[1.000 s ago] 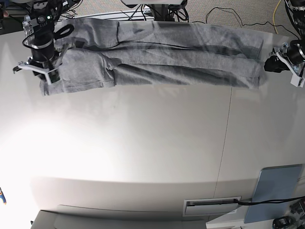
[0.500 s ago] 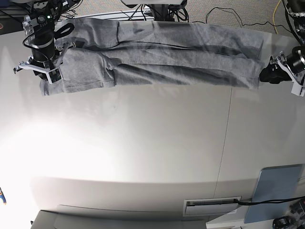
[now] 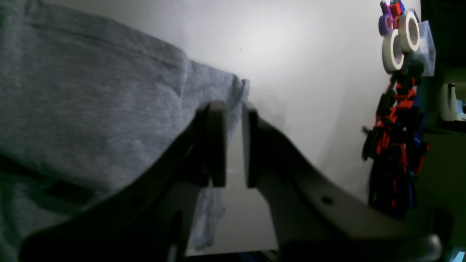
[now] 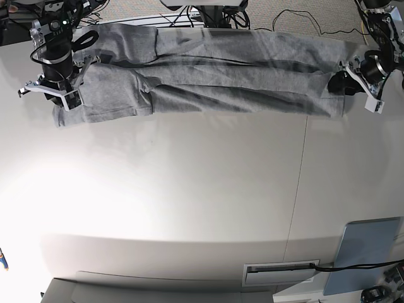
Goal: Fold the T-shirt properly
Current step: 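Lower the hem onto the collar edge and open both grippers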
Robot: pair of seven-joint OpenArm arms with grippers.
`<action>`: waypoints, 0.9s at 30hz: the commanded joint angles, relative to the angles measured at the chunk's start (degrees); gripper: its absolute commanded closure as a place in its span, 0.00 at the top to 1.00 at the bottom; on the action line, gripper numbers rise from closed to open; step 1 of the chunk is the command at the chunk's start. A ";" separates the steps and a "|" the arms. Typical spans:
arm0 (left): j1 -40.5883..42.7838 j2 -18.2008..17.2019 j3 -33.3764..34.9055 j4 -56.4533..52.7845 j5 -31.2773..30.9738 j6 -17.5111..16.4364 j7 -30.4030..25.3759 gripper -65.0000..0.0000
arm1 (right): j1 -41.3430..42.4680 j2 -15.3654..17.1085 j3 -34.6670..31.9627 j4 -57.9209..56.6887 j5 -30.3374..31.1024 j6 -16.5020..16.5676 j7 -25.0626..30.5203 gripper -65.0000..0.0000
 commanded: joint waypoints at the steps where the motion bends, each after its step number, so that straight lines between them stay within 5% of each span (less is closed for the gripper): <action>1: 0.63 -0.79 -0.28 0.17 2.62 1.49 0.85 0.52 | 0.02 0.68 0.48 0.90 -0.79 -0.70 0.90 0.13; 11: 0.59 -0.83 -0.28 -0.90 -7.56 -0.15 13.66 0.51 | 0.02 0.68 0.48 0.90 -0.79 -0.72 1.11 0.13; 18: 0.61 -0.81 -0.28 -0.90 -12.31 -0.11 14.88 0.46 | 0.02 0.68 0.48 0.90 -0.79 -0.74 1.20 0.13; 21: 0.59 -0.83 -0.28 -0.90 -12.31 -0.11 14.71 0.32 | 0.02 0.68 0.48 0.90 -0.79 -0.72 1.25 0.13; 24: 0.61 -1.25 -0.28 -0.90 -12.24 -0.11 11.08 0.03 | 0.02 0.68 0.48 0.90 -0.79 -0.72 1.33 0.13; 27: 0.44 -2.82 -0.28 -0.90 -12.22 0.72 6.60 0.00 | 0.02 0.68 0.48 0.90 -0.83 -0.76 1.33 0.13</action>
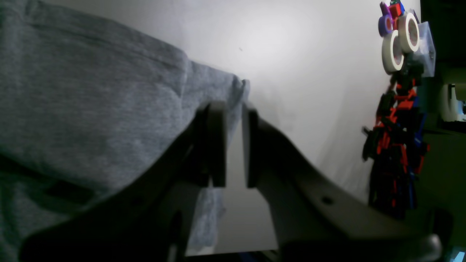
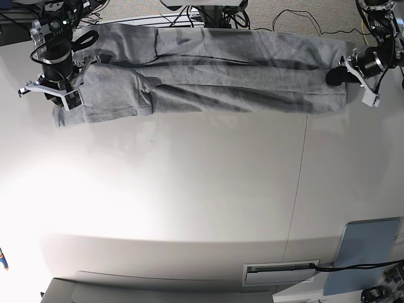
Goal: Fold the T-shirt properly
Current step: 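Lower the hem onto the collar edge and open both grippers, then grasp the folded shirt end with the left gripper and fold it toward the right gripper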
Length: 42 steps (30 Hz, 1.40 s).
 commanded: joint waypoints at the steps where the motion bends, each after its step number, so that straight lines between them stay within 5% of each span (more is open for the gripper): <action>1: -0.50 -2.62 -0.42 0.63 -0.35 1.75 -1.77 0.00 | 0.04 0.68 0.48 0.90 -0.83 -0.87 1.22 0.13; 6: -3.50 -6.71 -0.42 0.66 5.33 5.29 -2.21 0.00 | 0.02 0.70 0.50 0.90 -1.25 -5.68 2.40 0.13; 12: -4.07 -8.68 -0.42 6.25 5.22 6.25 3.26 0.00 | 0.04 0.70 0.50 0.90 -1.42 -6.36 2.67 0.13; 14: -3.15 -8.46 -0.42 10.75 3.80 9.46 6.69 0.00 | 0.02 0.68 0.50 0.90 -1.40 -6.38 2.62 0.13; 19: 2.67 -3.48 -0.39 24.85 0.92 10.10 7.19 0.00 | 0.04 0.68 0.50 0.90 -1.40 -6.38 2.67 0.13; 25: 10.73 7.65 0.11 37.88 -8.81 9.62 3.72 0.00 | 0.04 0.68 0.50 0.90 -1.38 -6.43 2.73 0.13; 30: 11.93 11.72 8.83 42.05 -9.84 9.64 1.88 0.00 | 0.02 0.70 0.48 0.90 -1.38 -6.78 2.91 0.13; 32: 11.89 12.26 14.67 42.05 -5.70 9.94 0.02 0.00 | 0.02 0.68 0.48 0.90 -1.38 -6.78 2.89 0.13; 37: 9.60 13.44 27.54 42.05 8.02 20.52 -7.15 0.00 | 0.02 0.68 0.48 0.90 -1.38 -6.78 2.91 0.13; 42: 6.14 15.28 35.10 42.03 16.79 26.47 -8.98 0.00 | 0.02 0.68 0.48 0.90 -1.40 -6.80 2.89 0.13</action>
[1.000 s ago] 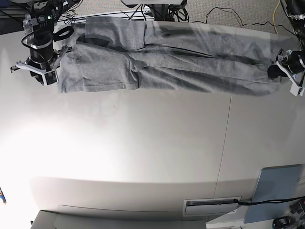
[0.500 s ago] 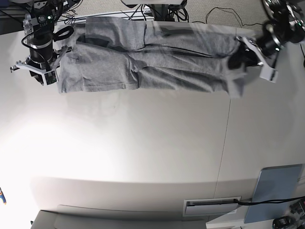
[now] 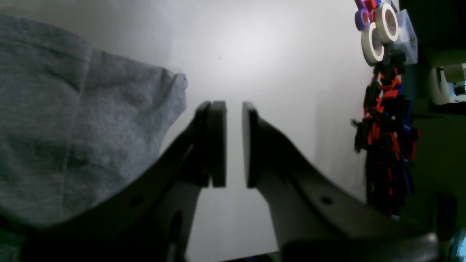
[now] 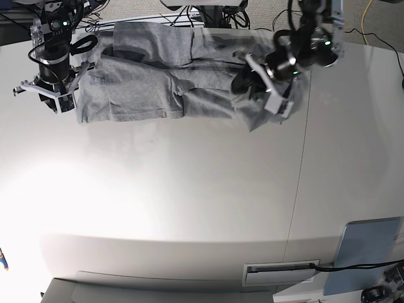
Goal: Fold the T-shirt properly
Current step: 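Grasp the folded shirt end with the left gripper and fold it toward the right gripper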
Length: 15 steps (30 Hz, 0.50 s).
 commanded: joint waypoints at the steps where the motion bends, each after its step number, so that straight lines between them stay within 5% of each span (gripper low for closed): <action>1: -0.31 0.59 1.05 1.03 -0.15 -0.15 -1.11 0.00 | 0.02 0.70 0.48 0.94 -0.57 -0.74 1.27 0.13; 6: -0.33 1.55 5.38 1.03 2.08 -0.28 -1.36 0.00 | 0.02 0.70 0.48 0.94 -0.57 -0.74 1.25 0.13; 12: -0.68 1.55 8.09 1.03 0.39 -4.59 -5.11 0.44 | 0.02 0.70 0.48 0.94 -0.57 -0.72 1.29 0.13; 15: -2.01 1.73 8.76 1.03 -4.28 -9.75 -5.14 0.49 | 0.02 0.70 0.48 0.94 -0.55 -0.72 1.29 0.13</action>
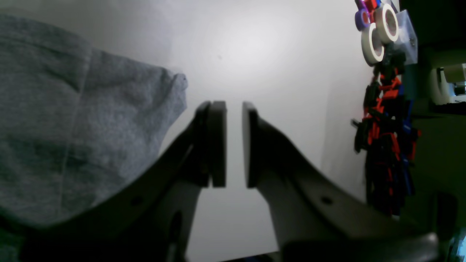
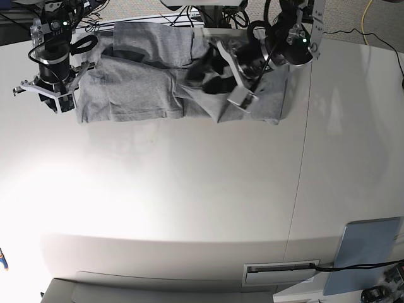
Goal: Fold the T-shirt properly
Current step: 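Grasp the folded shirt end with the left gripper and fold it toward the right gripper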
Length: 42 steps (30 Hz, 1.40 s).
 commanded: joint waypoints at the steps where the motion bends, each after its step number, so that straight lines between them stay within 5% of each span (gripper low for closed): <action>1: -0.92 0.46 -0.11 1.03 -1.44 -0.76 -1.22 0.49 | 0.02 0.68 0.48 0.94 -0.55 -0.74 1.29 0.13; 11: -2.16 0.57 -5.57 1.05 7.56 -1.03 0.94 0.47 | 0.02 0.68 0.50 0.94 -0.57 -0.74 1.27 0.13; 13: -2.16 0.00 -6.82 1.03 10.71 -0.98 0.94 0.37 | 0.02 0.68 0.50 0.94 -0.57 -0.74 1.27 0.13; 17: -1.86 -1.01 -6.97 0.72 16.74 -1.16 0.94 0.00 | 0.02 0.68 0.48 0.94 -0.57 -0.74 1.27 0.13; 24: -2.49 -0.96 -4.17 -8.72 21.79 -1.57 -3.04 0.00 | 0.02 0.68 0.48 0.94 -0.57 -0.74 1.18 0.13; 33: -8.98 -0.50 7.15 -11.13 17.14 -1.57 -9.57 0.00 | 0.02 0.68 0.48 0.94 -0.57 -0.76 1.03 0.13; 37: -13.27 -0.50 13.11 -11.13 17.75 0.52 -9.46 0.00 | 0.02 0.68 0.48 0.94 -0.57 -0.72 0.31 0.13; 42: -14.25 -0.52 12.37 -11.08 19.80 0.46 -9.14 0.00 | 0.00 0.68 1.40 0.94 -0.55 2.01 -2.71 0.13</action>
